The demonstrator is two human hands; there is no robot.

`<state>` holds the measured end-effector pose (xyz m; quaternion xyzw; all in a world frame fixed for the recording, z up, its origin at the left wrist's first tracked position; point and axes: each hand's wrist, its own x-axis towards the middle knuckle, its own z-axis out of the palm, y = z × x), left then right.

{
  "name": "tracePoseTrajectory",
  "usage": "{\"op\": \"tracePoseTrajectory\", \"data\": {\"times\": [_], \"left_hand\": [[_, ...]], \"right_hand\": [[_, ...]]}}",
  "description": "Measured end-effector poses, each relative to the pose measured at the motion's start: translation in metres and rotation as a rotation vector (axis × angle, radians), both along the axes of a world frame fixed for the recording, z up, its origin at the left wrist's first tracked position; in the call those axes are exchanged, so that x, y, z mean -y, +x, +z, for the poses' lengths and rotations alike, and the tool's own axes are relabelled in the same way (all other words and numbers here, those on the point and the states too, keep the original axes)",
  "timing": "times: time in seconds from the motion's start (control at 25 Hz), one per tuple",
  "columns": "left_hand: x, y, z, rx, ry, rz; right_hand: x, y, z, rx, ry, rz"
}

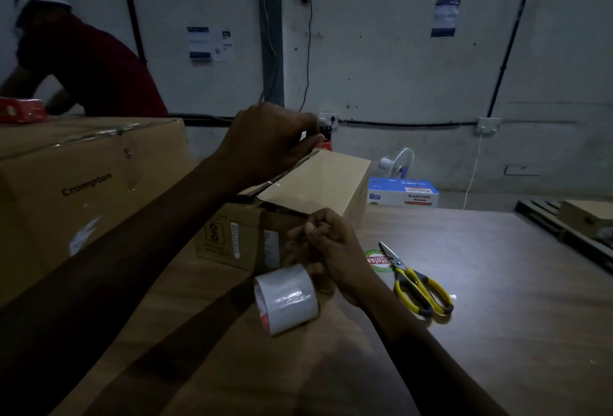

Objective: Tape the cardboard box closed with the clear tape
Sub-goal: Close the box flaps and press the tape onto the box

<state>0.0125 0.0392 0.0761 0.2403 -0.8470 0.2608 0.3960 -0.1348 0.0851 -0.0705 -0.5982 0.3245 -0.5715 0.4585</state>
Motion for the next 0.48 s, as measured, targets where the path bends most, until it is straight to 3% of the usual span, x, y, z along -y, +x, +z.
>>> {"op": "tracePoseTrajectory", "data": {"times": [0.2, 0.48], "left_hand": [[0.005, 0.001, -0.008, -0.208, 0.075, 0.095], [0.007, -0.008, -0.008, -0.337, 0.093, 0.095]], "right_hand": [[0.000, -0.003, -0.006, 0.071, 0.008, 0.017], [-0.013, -0.026, 0.001, -0.055, 0.032, -0.007]]}}
